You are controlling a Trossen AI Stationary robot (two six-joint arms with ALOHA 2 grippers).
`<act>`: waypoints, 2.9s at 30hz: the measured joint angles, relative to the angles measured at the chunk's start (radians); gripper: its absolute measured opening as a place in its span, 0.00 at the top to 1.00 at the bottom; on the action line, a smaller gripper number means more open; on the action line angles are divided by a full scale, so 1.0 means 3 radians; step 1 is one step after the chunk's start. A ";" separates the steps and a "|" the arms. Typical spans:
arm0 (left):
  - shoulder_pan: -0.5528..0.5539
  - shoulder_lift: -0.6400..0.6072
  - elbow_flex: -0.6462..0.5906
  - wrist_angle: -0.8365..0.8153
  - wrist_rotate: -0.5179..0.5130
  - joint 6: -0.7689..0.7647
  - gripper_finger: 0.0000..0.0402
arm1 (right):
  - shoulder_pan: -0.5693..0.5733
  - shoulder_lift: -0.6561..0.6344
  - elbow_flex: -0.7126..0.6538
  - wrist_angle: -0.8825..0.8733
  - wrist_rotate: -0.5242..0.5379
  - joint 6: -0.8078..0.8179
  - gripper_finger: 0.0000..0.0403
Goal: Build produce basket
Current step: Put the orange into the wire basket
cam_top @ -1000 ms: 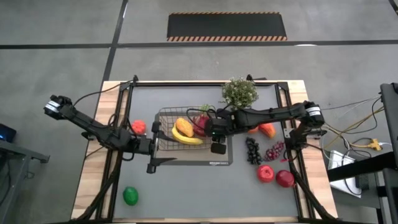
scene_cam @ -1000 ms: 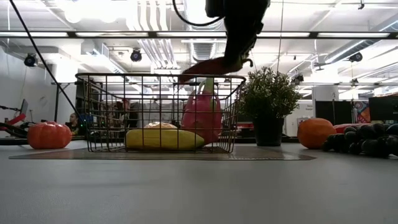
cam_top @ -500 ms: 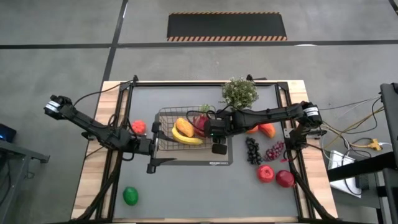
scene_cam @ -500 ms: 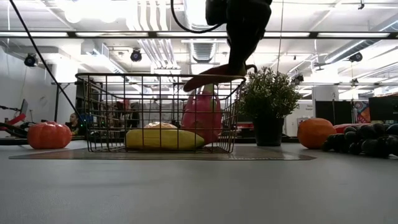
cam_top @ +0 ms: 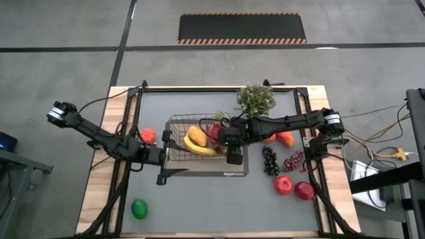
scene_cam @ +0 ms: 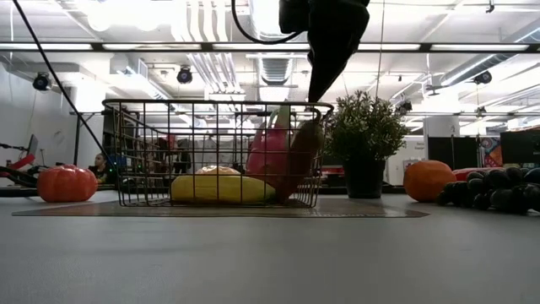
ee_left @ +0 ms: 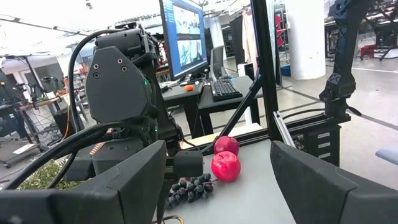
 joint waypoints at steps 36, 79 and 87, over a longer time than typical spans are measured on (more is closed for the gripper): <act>-0.0001 -0.0013 -0.0011 0.0008 -0.0001 -0.0005 0.33 | -0.0011 -0.0447 0.0021 -0.1880 0.0726 0.2315 0.12; -0.0001 -0.0013 -0.0043 0.0011 -0.0003 -0.0002 0.33 | -0.0058 -0.0829 -0.2560 0.0342 0.1429 0.4058 0.16; -0.0001 -0.0013 -0.0047 0.0013 -0.0004 -0.0003 0.33 | -0.0055 -0.0711 -0.2559 0.0386 0.1490 0.4083 0.19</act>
